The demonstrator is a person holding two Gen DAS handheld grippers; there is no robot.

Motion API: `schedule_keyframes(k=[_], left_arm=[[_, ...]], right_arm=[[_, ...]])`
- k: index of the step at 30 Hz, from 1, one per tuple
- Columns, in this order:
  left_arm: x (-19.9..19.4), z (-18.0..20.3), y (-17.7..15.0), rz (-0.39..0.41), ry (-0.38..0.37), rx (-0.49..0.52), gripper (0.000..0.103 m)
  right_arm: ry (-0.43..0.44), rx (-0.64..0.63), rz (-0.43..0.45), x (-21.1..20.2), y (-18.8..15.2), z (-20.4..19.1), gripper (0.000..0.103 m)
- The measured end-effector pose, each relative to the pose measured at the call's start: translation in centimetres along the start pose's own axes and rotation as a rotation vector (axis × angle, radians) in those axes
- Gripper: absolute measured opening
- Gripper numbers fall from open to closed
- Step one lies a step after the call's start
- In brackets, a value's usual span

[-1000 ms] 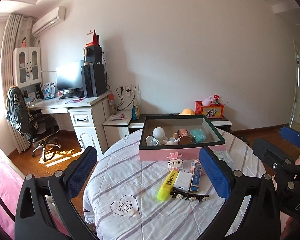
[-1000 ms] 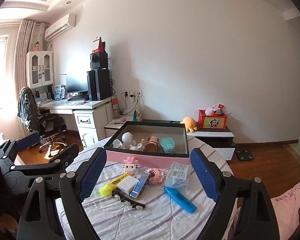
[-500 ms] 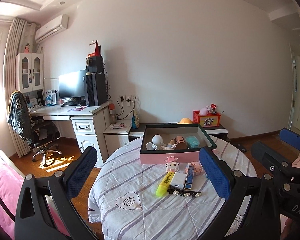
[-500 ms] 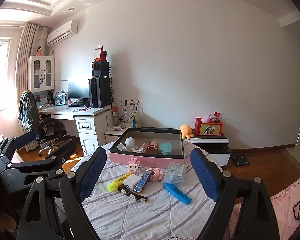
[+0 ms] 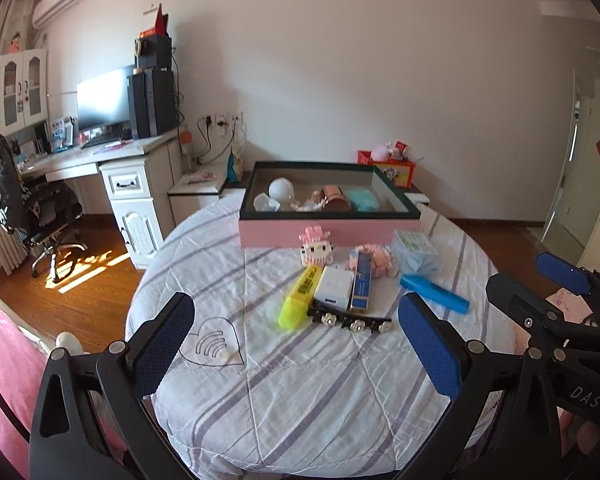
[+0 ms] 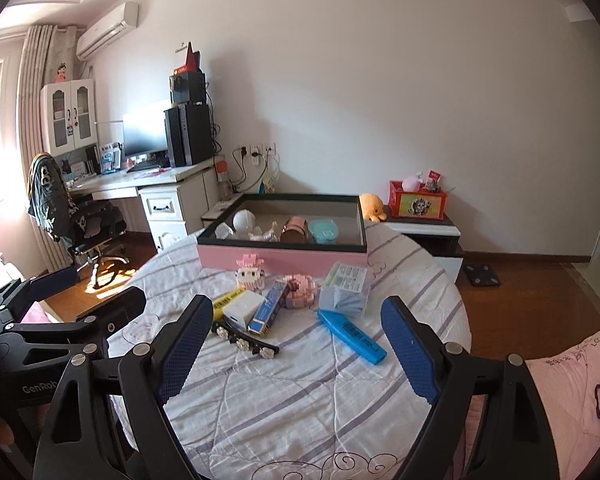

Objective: Organize rigid objects
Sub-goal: 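Withdraw both open tools from the box toward the remaining items, then grasp the yellow highlighter with the left tool while the right tool grasps the clear plastic box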

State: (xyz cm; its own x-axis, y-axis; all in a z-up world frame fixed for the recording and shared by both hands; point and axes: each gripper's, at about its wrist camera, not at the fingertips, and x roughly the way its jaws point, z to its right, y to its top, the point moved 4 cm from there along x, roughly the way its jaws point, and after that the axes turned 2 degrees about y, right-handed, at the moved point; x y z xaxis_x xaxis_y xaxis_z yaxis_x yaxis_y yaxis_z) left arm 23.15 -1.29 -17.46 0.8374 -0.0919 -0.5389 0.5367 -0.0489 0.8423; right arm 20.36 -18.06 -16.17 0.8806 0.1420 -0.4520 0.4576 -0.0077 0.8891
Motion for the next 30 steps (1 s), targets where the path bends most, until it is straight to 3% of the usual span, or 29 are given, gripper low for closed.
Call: schedule_keyframes(k=[6,10,21,28,30], left_arm=[[4.6,0.4,-1.7,-0.112,-0.004,0.009,0.103],[7.8,-0.2,-2.2,-0.169,0.034,0.018,0.103],[15.0,-1.4,-1.9,-0.272,0.116,0.052,0.103],[17.3,-1.2,-1.0,-0.277,0.092,0.077,0.102],[17.8,-1.0,-1.0,-0.292,0.051,0.077,0.094]], right_arm=[[0.013,0.04,-0.128,5.0,-3.2,1.8,0.087],[0.004,0.064,-0.181,7.4,-4.2,3.2,0.087],[-0.006,0.108,-0.229,11.3,-4.6,5.7,0.087],[-0.013,0.117,-0.239,12.7,-4.2,6.5,0.087],[-0.014,0.123,-0.24,13.1,-3.9,6.7,0.087]])
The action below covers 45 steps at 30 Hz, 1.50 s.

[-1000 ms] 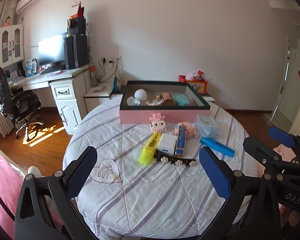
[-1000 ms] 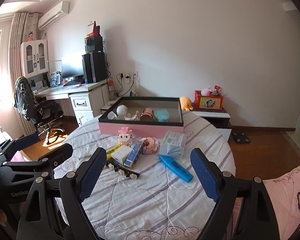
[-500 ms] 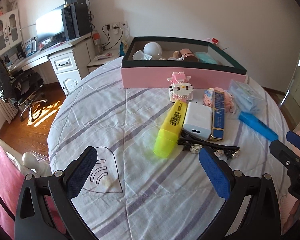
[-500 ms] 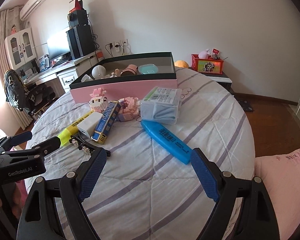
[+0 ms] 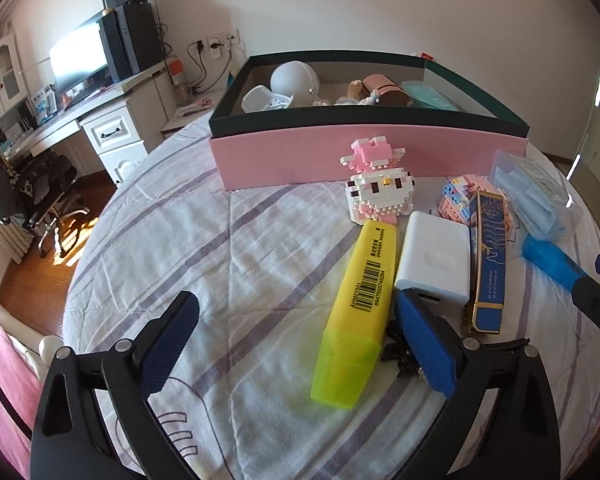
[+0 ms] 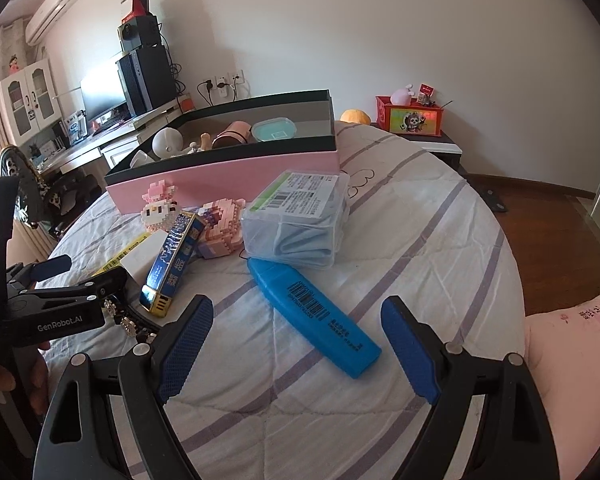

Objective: Organize rigid objects
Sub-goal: 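Grasp the yellow highlighter with the left tool while the right tool grasps the clear plastic box, then lift the highlighter and plastic box and carry them over the pink box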

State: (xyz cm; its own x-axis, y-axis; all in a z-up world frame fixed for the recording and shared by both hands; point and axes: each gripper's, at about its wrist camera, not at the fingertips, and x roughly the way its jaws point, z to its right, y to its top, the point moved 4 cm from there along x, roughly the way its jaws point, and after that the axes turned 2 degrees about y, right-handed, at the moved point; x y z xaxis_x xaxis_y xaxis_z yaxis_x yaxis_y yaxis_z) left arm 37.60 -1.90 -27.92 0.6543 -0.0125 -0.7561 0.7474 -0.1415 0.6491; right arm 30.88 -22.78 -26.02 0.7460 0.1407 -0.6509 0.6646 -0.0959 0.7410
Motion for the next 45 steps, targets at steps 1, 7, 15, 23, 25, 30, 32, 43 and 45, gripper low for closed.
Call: schedule_keyframes(k=[1,7,15,23,25,30,32,43,45], left_arm=[[0.2,0.1,0.0,-0.008,-0.023,0.001,0.092],[0.2,1.9,0.3,-0.009,-0.074,0.071,0.054],[-0.9,-0.2,-0.6,0.022,0.029,-0.005,0.026],[-1.1,-1.3,-1.5,0.022,0.053,-0.044,0.028],[-0.9,-1.4,-1.5,0.021,0.044,-0.049,0.028],[-0.9,-1.6,-1.4,0.021,0.026,-0.054,0.028],[-1.2,-2.0,-1.5,0.035,0.006,-0.084,0.026],[-7.3,-1.5,-1.7,0.159,-0.03,-0.081,0.026],[-9.1,-1.2,-1.5,0.196,-0.033,-0.077,0.026]], right_arm=[[-0.001,0.001,-0.002,0.1,0.1,0.1,0.087],[-0.01,0.015,-0.004,1.2,1.5,0.1,0.087],[-0.046,0.014,-0.024,3.6,4.1,-0.5,0.087],[-0.042,0.069,-0.09,7.2,5.6,0.6,0.087],[-0.008,0.092,-0.103,7.6,5.8,1.2,0.085],[0.008,0.078,-0.108,7.4,5.5,1.4,0.065],[0.026,0.08,-0.083,6.6,5.3,1.4,0.065],[0.059,-0.033,0.104,-2.1,3.7,-3.6,0.065],[0.077,-0.043,0.13,-3.6,3.4,-4.6,0.065]])
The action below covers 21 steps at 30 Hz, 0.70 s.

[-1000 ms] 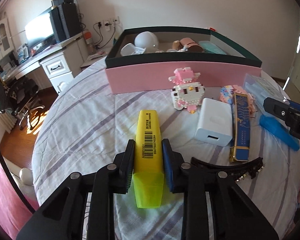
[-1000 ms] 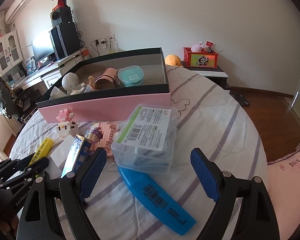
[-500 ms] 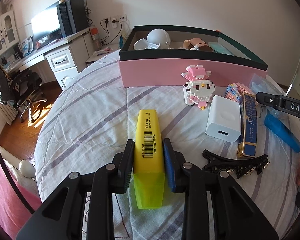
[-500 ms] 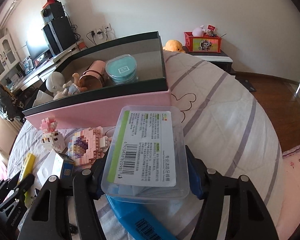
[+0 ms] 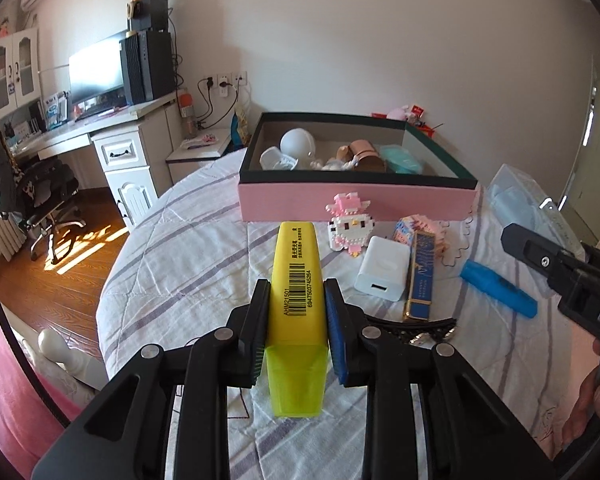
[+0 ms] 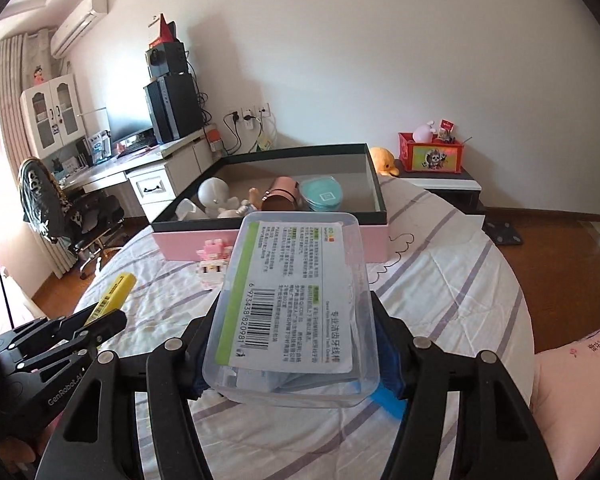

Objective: Organize rigid objects
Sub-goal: 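Lift the highlighter and plastic box and carry them over the pink box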

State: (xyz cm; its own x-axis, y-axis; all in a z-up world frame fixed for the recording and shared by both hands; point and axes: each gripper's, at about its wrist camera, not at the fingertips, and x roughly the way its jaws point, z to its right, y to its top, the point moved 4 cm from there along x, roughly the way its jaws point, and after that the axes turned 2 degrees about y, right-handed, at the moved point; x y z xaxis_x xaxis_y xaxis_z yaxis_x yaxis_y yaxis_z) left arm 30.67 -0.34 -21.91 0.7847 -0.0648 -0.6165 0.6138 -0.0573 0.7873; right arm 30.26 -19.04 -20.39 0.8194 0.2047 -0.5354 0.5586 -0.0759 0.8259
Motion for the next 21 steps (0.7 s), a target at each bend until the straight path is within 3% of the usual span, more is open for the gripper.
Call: schedule_keyframes(k=[9,21], left_arm=[[-8.5,1.4,2.1,0.179,0.012,0.029,0.026],[-14.7,1.8,2.5,0.291,0.021,0.039,0.027]], right_arm=[[0.033,-0.075,0.127,-6.1,1.3,-4.1,0.065],[0.023,-0.108,0.215,-11.3,1.9,-5.9,0.065]])
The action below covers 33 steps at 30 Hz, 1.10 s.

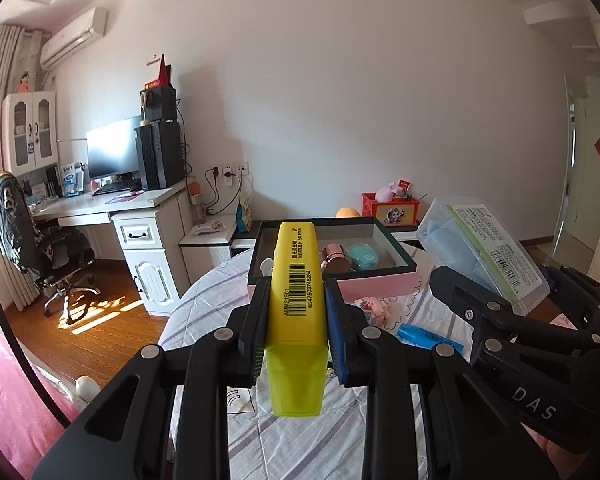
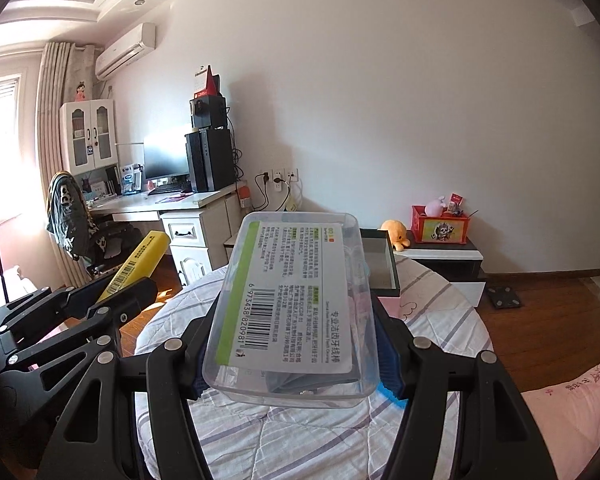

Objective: Organize rigid objects
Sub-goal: 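Lift the highlighter and plastic box and carry them over the pink box, then lower both items into the pink box and open both tools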

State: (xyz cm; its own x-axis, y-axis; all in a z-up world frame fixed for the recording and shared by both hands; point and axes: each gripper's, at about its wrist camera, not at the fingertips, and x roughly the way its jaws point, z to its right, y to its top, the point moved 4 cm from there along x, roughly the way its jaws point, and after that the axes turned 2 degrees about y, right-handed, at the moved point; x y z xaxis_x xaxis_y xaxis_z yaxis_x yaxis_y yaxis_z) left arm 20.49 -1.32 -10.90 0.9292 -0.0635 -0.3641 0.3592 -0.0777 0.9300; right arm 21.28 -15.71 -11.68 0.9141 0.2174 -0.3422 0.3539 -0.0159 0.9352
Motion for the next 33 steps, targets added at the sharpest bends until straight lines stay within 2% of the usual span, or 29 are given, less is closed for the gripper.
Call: schedule_keyframes(k=[8,16,23,31,33], left_arm=[[-0.5,0.2,-0.2,0.005,-0.001,0.005,0.027],[3.1,0.6,-0.9,-0.057,-0.015,0.009,0.027],[10.0,0.7,0.2,-0.11,-0.003,0.033,0.027],[22.6,0.8,3.1,-0.221,-0.005,0.08,0.027],[25.5,0.9,3.5,-0.249,0.018,0.11,0.027]], right_arm=[[0.008,-0.005,0.009,-1.3,-0.1,-0.5,0.065],[0.015,0.002,-0.042,1.4,-0.3,0.5,0.065],[0.017,-0.017,-0.098,7.4,0.8,2.1,0.065],[0.011,-0.057,-0.195,17.6,2.9,4.6,0.065],[0.009,-0.062,-0.231,20.3,3.0,5.1,0.065]])
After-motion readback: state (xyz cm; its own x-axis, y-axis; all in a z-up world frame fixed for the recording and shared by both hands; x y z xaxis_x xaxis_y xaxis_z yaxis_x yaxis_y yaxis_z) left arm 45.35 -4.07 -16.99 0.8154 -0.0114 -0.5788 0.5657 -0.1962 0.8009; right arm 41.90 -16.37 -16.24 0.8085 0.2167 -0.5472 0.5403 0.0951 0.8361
